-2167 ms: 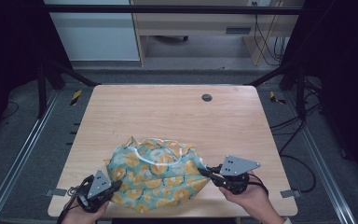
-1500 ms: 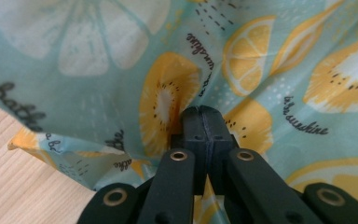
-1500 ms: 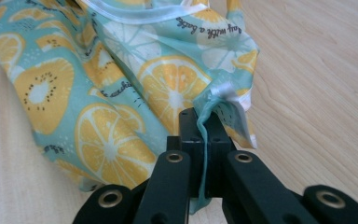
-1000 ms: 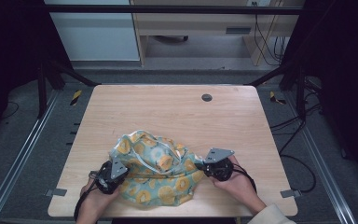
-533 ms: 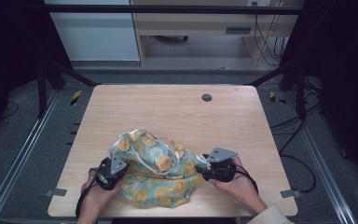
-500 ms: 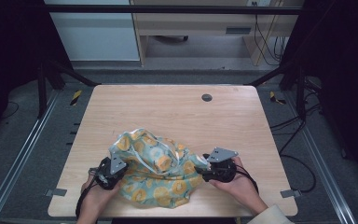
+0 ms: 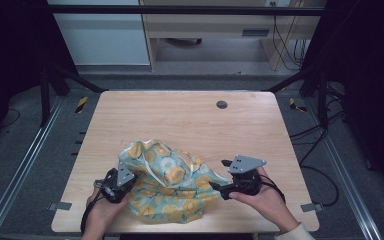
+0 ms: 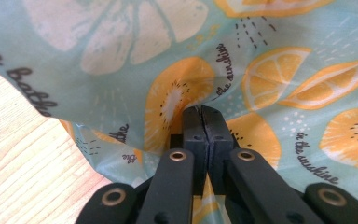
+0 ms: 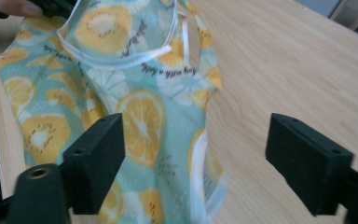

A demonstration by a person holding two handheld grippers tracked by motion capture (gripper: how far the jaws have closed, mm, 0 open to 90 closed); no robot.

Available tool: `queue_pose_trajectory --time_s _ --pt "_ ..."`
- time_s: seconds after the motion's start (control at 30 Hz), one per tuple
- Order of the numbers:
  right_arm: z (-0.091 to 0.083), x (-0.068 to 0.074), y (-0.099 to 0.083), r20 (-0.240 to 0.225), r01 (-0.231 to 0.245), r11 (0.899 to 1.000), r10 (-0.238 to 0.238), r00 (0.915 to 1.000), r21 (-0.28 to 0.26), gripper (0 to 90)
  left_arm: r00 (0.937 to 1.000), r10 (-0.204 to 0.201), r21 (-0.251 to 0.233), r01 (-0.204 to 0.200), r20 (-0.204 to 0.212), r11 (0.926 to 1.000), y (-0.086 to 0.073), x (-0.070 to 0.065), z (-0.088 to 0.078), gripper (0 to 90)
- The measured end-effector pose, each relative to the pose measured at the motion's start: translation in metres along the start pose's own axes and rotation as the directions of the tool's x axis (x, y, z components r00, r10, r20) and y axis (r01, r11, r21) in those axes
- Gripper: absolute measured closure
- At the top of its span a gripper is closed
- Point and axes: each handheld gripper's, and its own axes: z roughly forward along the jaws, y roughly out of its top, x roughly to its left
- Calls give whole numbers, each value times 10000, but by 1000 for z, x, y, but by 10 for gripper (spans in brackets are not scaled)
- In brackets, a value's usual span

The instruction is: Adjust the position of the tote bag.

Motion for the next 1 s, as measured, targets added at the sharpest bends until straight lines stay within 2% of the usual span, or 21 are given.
queue_pose_trajectory --time_s 0.03,0.07,0.1,0.13,0.17,0.23,0.27,0.3,0.4,0.5,0.67,0.77,1.0 --pt "1 -1 4 95 48 10000 -48 9999 41 263 10000 32 29 -32 13 10000 0 0 0 898" --pt "1 -1 4 95 48 10000 -48 9999 41 263 10000 32 29 -32 13 10000 0 0 0 898" --pt "5 -4 13 96 120 9996 -122 9999 246 339 10000 43 55 -44 38 10000 0 0 -1 897" --pt "5 -4 13 96 120 9996 -122 9999 246 339 10000 43 55 -44 38 10000 0 0 -1 896" --pt "11 -8 24 134 174 9993 -178 9998 320 416 10000 19 53 -19 66 10000 0 0 -1 896" --pt "20 -12 35 83 256 9990 -259 9996 369 464 10000 11 48 -11 82 10000 0 -1 -1 895" --pt "20 -12 35 83 256 9990 -259 9996 369 464 10000 11 48 -11 82 10000 0 -1 -1 895" --pt "31 -16 46 -52 314 9986 -312 9995 425 509 10000 -17 37 17 98 10000 0 0 -1 895" --pt "48 -24 60 -159 418 9974 -410 9990 591 568 9999 -33 44 32 129 10000 -1 0 -2 895" --pt "62 -31 68 -371 330 9964 -301 9989 782 585 9999 -35 38 35 148 10000 -1 0 -3 895" --pt "79 -32 69 -586 352 9927 -286 9979 1151 583 9998 -107 -49 108 157 9999 0 0 -2 895" --pt "84 -30 66 -838 185 9919 -80 9965 1258 568 9998 -133 -29 134 172 9999 0 0 -2 894" --pt "89 -28 64 -928 70 9917 50 9957 1283 570 9998 -32 72 31 181 10000 0 -1 -2 894"
